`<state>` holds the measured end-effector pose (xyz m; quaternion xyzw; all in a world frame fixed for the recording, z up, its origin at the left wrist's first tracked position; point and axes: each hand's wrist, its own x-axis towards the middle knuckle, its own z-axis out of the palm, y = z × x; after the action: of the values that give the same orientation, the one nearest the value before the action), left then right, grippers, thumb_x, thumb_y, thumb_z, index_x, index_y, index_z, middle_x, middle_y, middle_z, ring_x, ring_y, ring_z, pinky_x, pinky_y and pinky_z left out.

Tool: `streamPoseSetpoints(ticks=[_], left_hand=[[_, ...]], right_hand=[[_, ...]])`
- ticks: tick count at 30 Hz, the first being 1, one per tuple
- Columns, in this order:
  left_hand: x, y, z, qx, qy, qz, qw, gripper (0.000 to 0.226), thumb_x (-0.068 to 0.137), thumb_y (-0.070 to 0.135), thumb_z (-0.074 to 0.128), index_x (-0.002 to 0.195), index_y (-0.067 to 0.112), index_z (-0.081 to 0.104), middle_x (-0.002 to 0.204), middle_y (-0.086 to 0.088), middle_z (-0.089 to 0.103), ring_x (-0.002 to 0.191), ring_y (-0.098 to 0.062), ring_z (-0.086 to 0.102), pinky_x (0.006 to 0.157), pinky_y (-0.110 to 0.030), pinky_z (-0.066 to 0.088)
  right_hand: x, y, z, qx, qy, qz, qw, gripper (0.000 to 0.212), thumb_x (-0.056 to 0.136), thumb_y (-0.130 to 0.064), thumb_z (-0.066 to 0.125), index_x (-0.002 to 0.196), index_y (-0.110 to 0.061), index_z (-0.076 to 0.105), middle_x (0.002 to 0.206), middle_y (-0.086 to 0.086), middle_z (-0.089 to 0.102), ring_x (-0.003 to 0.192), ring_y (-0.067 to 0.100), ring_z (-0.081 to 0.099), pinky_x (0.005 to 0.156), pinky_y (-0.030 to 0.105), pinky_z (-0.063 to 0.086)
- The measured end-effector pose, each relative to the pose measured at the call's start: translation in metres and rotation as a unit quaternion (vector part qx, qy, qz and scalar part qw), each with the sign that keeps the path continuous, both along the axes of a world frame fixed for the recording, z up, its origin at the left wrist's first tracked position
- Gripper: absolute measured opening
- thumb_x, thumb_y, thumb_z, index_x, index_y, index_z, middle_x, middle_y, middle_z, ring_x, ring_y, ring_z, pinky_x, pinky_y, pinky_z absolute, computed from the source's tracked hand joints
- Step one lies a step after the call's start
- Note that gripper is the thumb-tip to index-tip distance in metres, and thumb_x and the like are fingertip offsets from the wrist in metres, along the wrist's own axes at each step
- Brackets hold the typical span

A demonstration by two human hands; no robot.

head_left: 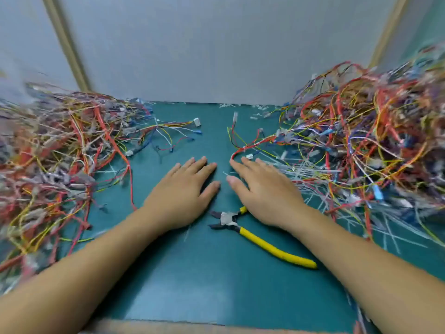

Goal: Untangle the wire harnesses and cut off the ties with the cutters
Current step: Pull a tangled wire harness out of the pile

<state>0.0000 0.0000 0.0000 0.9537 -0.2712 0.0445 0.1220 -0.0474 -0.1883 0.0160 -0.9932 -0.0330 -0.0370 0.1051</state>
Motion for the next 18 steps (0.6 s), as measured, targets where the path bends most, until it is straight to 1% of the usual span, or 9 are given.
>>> streamPoseSetpoints(ticks=[5,9,13,15,16,17,18], left_hand=[[-0.006,0.000,0.001,-0.008,0.016,-0.004,1.000,0.058,0.103,0.051,0.030,0.156,0.029,0.024,0.165,0.004,0.017,0.152,-0.014,0.011,0.124,-0.035,0.006],[-0.003,0.003,-0.001,-0.029,0.013,-0.002,0.999,0.058,0.102,0.055,0.029,0.155,0.033,0.025,0.164,0.009,0.018,0.152,-0.010,0.009,0.122,-0.029,0.001],[-0.005,0.001,0.000,-0.065,0.024,-0.007,0.998,0.053,0.104,0.052,0.025,0.152,0.031,0.036,0.162,0.009,0.026,0.151,-0.009,0.014,0.121,-0.029,0.003],[-0.008,0.001,0.006,-0.085,0.025,-0.013,0.996,0.049,0.104,0.050,0.026,0.142,0.028,0.049,0.153,0.007,0.041,0.145,-0.011,0.028,0.118,-0.028,0.012],[-0.012,0.001,0.009,-0.091,0.021,-0.010,0.996,0.047,0.104,0.049,0.027,0.132,0.026,0.057,0.141,0.005,0.051,0.136,-0.013,0.039,0.113,-0.027,0.021],[-0.014,0.001,0.011,-0.096,0.009,-0.001,0.995,0.044,0.104,0.049,0.029,0.120,0.023,0.061,0.126,0.004,0.057,0.124,-0.015,0.048,0.105,-0.027,0.030],[-0.018,0.002,0.014,-0.092,-0.004,0.017,0.996,0.043,0.104,0.049,0.031,0.110,0.021,0.062,0.114,0.002,0.059,0.113,-0.017,0.053,0.095,-0.029,0.037]], right_hand=[[-0.007,0.000,-0.002,0.011,-0.005,0.003,1.000,0.058,0.103,-0.056,0.021,0.156,-0.033,0.025,0.165,-0.003,0.023,0.153,0.022,0.016,0.123,0.040,0.012],[-0.005,-0.002,-0.005,0.016,-0.005,-0.003,1.000,0.061,0.102,-0.060,0.016,0.157,-0.035,0.020,0.166,-0.007,0.020,0.153,0.018,0.012,0.124,0.038,0.008],[-0.004,-0.002,-0.007,0.013,-0.011,-0.003,1.000,0.059,0.102,-0.058,0.018,0.156,-0.035,0.024,0.165,-0.006,0.021,0.153,0.018,0.013,0.123,0.037,0.011],[-0.003,-0.001,-0.006,0.027,-0.025,-0.006,0.999,0.057,0.103,-0.057,0.020,0.155,-0.036,0.027,0.165,-0.005,0.022,0.152,0.017,0.014,0.122,0.036,0.015],[-0.004,-0.001,-0.006,0.033,-0.030,-0.006,0.999,0.056,0.103,-0.056,0.021,0.154,-0.036,0.029,0.165,-0.005,0.022,0.152,0.017,0.015,0.122,0.037,0.018],[-0.003,-0.001,-0.006,0.032,-0.040,-0.005,0.999,0.054,0.103,-0.055,0.022,0.152,-0.035,0.032,0.164,-0.005,0.023,0.152,0.017,0.016,0.121,0.037,0.020],[-0.004,0.000,-0.006,0.027,-0.046,-0.003,0.999,0.053,0.103,-0.054,0.022,0.150,-0.034,0.036,0.162,-0.004,0.026,0.151,0.018,0.018,0.120,0.038,0.023]])
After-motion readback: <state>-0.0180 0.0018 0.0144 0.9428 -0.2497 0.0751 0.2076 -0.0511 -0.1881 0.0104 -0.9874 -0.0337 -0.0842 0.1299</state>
